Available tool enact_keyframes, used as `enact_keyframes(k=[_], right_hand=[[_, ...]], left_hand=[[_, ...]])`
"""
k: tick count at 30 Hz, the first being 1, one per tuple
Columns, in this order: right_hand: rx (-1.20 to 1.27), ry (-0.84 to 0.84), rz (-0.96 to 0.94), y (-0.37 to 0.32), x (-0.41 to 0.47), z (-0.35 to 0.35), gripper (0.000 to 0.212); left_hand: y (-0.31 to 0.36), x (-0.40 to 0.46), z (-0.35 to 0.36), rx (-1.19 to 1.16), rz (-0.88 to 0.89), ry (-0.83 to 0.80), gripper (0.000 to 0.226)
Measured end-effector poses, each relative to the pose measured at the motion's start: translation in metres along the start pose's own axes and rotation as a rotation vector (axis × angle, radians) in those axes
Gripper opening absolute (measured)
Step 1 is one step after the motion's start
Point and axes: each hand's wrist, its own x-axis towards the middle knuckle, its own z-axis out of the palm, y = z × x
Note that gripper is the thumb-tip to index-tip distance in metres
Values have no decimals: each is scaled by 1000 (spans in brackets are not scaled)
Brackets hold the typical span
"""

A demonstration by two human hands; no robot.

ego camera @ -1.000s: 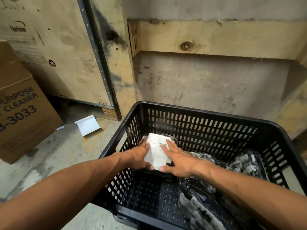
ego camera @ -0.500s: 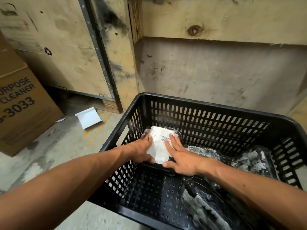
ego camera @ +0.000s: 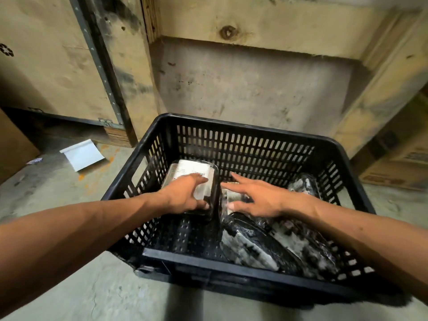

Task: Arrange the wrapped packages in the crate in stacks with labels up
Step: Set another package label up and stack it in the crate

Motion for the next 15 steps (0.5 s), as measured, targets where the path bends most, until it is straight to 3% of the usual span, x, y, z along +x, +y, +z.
enact_keyframes(k=[6,9,12,15], right_hand=[[21,-16,94,4,-73,1,80],[41,-30,116,-7,-89,12,85],[62,-32,154,-15,-92,26,84],[186,1,192,-16,-90,35,71]], left_hand=[[40,4,23,-93,181,-268,86],[53,7,38,-125,221,-336,70],[58,12,47,-207,208,-386,55],[57,16,48,-333,149,-413,54]])
